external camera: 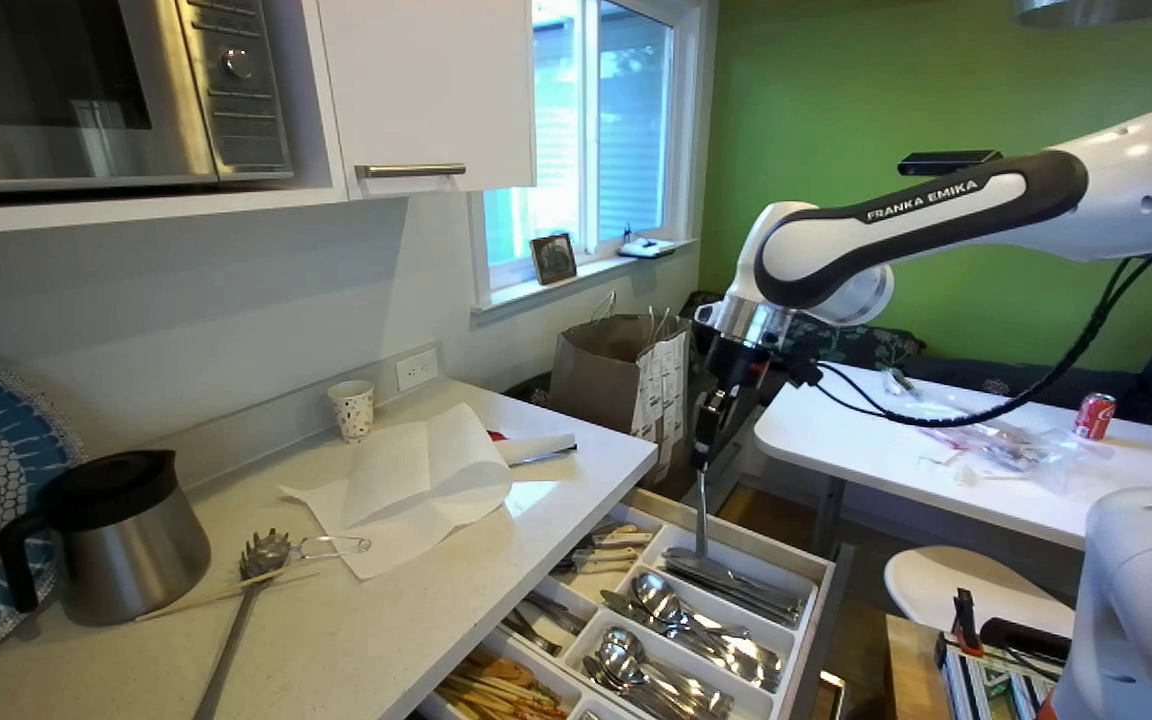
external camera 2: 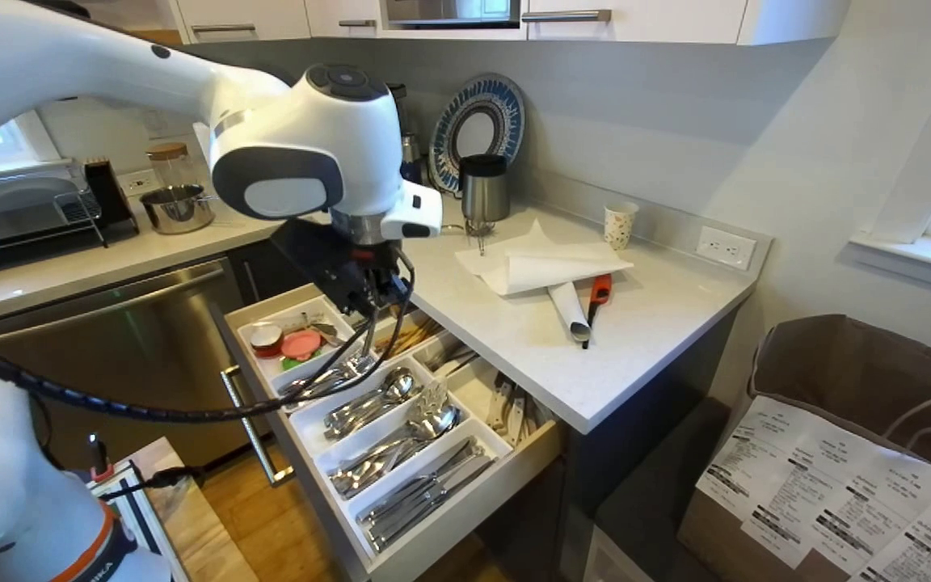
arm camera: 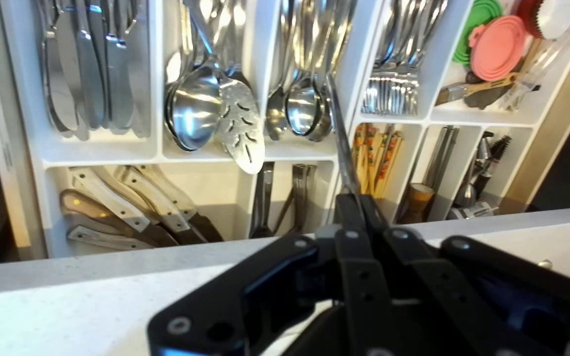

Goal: Remove the knife from the drawer

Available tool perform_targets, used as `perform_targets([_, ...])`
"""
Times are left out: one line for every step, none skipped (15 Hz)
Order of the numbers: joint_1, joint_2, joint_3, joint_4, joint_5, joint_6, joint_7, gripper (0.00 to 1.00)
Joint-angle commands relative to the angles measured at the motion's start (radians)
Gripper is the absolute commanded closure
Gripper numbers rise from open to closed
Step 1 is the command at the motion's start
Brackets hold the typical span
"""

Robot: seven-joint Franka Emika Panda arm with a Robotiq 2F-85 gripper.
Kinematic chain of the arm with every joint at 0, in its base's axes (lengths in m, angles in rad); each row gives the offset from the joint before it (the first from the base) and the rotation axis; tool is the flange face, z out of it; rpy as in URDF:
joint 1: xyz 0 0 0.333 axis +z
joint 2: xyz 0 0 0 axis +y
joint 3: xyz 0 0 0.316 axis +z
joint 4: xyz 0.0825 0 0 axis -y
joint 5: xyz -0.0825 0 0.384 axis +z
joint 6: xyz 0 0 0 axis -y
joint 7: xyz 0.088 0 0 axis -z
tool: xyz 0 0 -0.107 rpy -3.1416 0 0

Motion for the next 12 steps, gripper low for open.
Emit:
perform_targets([0.053, 0.107, 0.022, 0.176, 0.104, -0.094, 0.073, 0.99])
perform_targets([0.063, 0.135, 0.027, 0.215, 0.137, -0.091, 0.082, 0.99])
perform_targets([0.071, 0.174, 0.030, 0.268, 0.172, -0.108, 0.091, 0.99])
perform_targets([0.073, 0.204, 0.033, 0.306, 0.203, -0.110, 0.093, 0.99])
perform_targets([0.072, 0.247, 0.035, 0.356, 0.240, -0.112, 0.099, 0.99])
perform_targets([0.067, 0.284, 0.037, 0.399, 0.278, -0.115, 0.106, 0.99])
perform_targets([0.057, 0.334, 0.039, 0.447, 0.317, -0.110, 0.119, 0.99])
perform_targets([0.046, 0.371, 0.044, 0.486, 0.350, -0.112, 0.130, 0.99])
perform_targets([0.033, 0.416, 0.051, 0.529, 0.386, -0.105, 0.146, 0.99])
perform_targets([0.019, 0.458, 0.057, 0.571, 0.420, -0.106, 0.169, 0.99])
perform_targets([0.003, 0.502, 0.061, 0.614, 0.459, -0.117, 0.192, 0.99])
perform_targets([-0.010, 0.538, 0.070, 0.646, 0.486, -0.103, 0.217, 0.99])
